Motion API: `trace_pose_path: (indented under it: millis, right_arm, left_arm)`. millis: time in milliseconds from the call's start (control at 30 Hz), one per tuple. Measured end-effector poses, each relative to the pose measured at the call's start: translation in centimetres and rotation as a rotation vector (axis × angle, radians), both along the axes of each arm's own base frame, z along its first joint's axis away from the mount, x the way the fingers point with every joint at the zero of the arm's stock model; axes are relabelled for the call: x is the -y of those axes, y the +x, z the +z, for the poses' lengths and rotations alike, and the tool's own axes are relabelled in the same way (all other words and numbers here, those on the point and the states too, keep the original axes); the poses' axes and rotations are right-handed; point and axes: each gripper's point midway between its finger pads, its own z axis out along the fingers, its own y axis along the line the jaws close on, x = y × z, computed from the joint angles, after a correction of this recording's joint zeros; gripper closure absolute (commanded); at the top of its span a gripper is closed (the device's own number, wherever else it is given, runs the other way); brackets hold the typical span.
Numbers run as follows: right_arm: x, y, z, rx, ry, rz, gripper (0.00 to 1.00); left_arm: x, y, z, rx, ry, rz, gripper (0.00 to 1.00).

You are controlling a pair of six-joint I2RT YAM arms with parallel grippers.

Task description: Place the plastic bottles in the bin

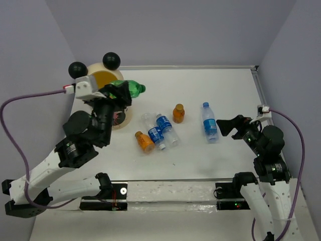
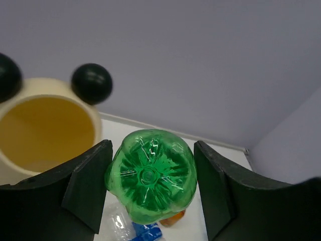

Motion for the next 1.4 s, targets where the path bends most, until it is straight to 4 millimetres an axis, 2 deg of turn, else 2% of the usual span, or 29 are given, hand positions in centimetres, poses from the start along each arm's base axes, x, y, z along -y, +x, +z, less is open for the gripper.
trace_pose_path:
  millis: [67,133,233,300,533,667,733,767,833,900,1000,1167,1333,1400]
  right_arm:
    - [-0.1,0.0,0.0,0.001,0.001,0.005,0.00]
    - [-0.2,-0.1,0.1,0.003,0.002,0.013,0.00]
    - [-0.4,0.1,0.0,-0.005,0.003,0.023,0.00]
    - [-0.5,0.3,-0.4,-0.023,0.002,0.029,0.00]
    - [-0.7,1.1,-1.3,-0.062,0.001,0.035,0.00]
    - [-0.6,2.2,-2.5,-0.095,-0.004,0.024,0.00]
    - [-0.3,3.1,-3.9,-0.135,-0.011,0.002,0.00]
    - [-0.1,3.7,-5.0,-0.167,-0.018,-0.013,0.00]
    - [0.2,4.4,-6.8,-0.220,-0.029,-0.035,0.00]
    - [0.6,5.1,-9.2,-0.298,-0.045,-0.060,0.00]
    - [1.1,5.7,-12.3,-0.395,-0.069,-0.094,0.00]
    - [1.5,6.1,-15.1,-0.469,-0.098,-0.120,0.00]
    - [0.9,6.4,-18.3,-0.563,-0.149,-0.118,0.00]
    - [0.6,6.4,-19.4,-0.594,-0.169,-0.112,0.00]
  left_arm:
    - [-4.1,-0.7,1.0,0.020,-0.032,0.108,0.62]
    - [-7.4,-0.8,0.8,0.024,-0.012,0.230,0.62]
    - [-9.8,0.2,-0.3,0.007,0.052,0.359,0.62]
    - [-10.9,1.4,-1.3,-0.020,0.123,0.449,0.62]
    - [-11.8,5.4,-3.3,-0.077,0.261,0.559,0.60]
    - [-12.4,7.8,-4.8,-0.114,0.321,0.592,0.52]
    - [-12.7,8.8,-5.5,-0.132,0.341,0.605,0.33]
    - [-12.9,9.1,-5.7,-0.138,0.346,0.609,0.20]
    - [-13.1,9.8,-6.3,-0.151,0.354,0.614,0.08]
    - [-13.1,10.4,-6.9,-0.162,0.357,0.609,0.01]
    - [-12.9,10.9,-7.5,-0.177,0.366,0.596,0.01]
    - [-11.7,11.2,-8.1,-0.199,0.364,0.519,0.01]
    - [-9.7,10.7,-6.3,-0.166,0.282,0.370,0.01]
    - [-8.5,9.9,-5.2,-0.145,0.246,0.290,0.01]
